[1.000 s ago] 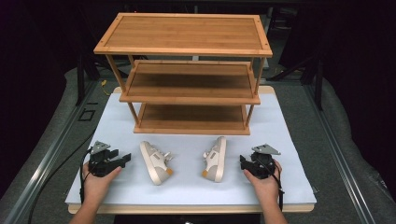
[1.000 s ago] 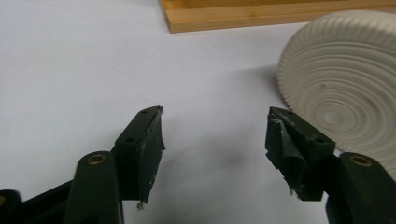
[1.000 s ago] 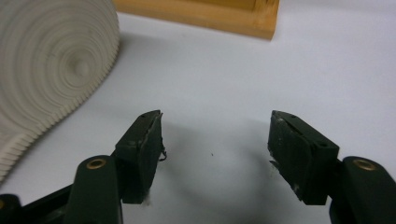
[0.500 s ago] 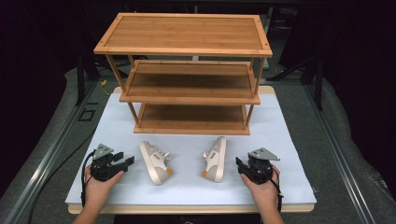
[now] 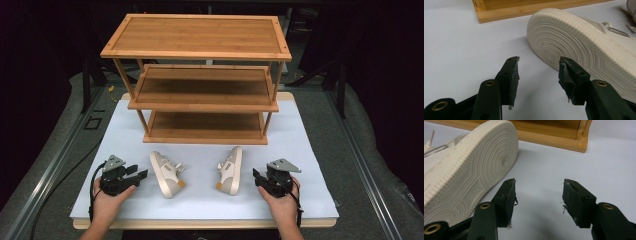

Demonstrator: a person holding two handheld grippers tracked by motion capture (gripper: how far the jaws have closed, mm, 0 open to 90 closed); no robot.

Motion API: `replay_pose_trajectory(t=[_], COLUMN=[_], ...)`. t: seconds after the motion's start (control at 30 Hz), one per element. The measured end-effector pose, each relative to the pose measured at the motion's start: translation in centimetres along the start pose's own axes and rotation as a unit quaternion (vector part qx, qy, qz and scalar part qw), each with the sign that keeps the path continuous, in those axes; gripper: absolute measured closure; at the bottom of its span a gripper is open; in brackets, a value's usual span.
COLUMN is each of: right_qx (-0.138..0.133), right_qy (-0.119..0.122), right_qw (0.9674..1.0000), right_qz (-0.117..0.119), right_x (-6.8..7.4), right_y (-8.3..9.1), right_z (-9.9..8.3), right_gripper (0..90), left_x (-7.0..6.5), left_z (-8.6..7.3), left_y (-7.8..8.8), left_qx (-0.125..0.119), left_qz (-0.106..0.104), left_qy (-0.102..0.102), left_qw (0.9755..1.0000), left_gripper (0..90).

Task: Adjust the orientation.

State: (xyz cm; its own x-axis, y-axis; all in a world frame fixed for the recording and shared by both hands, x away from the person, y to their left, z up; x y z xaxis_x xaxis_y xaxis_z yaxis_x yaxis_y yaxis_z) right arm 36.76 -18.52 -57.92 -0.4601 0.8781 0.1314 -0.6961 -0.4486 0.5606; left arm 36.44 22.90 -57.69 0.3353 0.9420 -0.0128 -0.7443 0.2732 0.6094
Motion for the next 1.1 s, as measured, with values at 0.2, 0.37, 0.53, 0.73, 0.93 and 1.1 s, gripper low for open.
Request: replay_pose_trajectory(t=[0.2, 0.37, 0.53, 0.73, 0.93, 1.1], right_qx=[0.003, 0.002, 0.004, 0.006, 0.007, 0.007], right_qy=[0.013, 0.007, -0.001, 0.001, -0.004, -0.009], right_qw=[0.9999, 1.0000, 1.0000, 1.0000, 1.0000, 0.9999], right_qz=[-0.007, -0.003, 0.001, 0.000, 0.000, 0.003], right_x=[0.2, 0.1, 0.0, 0.1, 0.0, 0.1], right_y=[-0.2, -0.3, -0.3, -0.3, -0.3, -0.4], right_z=[0.1, 0.1, -0.1, -0.1, -0.1, -0.1], right_gripper=[42.3, 43.6, 44.2, 44.2, 44.4, 44.4], left_x=[-0.7, -1.8, -2.8, -4.1, -5.2, -5.6], left_z=[0.3, 0.8, 1.3, 1.8, 2.2, 2.4], left_y=[0.4, 0.9, 1.7, 2.4, 2.4, 2.1], left_qx=[-0.007, -0.012, -0.021, -0.024, -0.026, -0.026], left_qz=[-0.012, -0.040, -0.050, -0.061, -0.071, -0.069], left_qy=[0.003, 0.007, -0.003, -0.023, -0.039, -0.047], left_qw=[0.9999, 0.9991, 0.9985, 0.9975, 0.9964, 0.9962], left_gripper=[51.4, 54.8, 62.2, 70.5, 78.5, 83.8])
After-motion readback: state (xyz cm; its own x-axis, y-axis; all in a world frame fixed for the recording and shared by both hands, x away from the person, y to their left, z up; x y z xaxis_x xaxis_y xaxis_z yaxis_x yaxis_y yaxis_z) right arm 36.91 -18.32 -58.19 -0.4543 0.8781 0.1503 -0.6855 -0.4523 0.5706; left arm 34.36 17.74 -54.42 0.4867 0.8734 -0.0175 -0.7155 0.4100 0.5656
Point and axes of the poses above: each handheld gripper's, and its own axes: y roughly backward along the jaws, z roughly out of its top, x roughly to its left, the point moved 9 cm from there along -y, roughly forward along the jaws, and after that the axes turned 11 degrees about z, right-handed, at the moved point
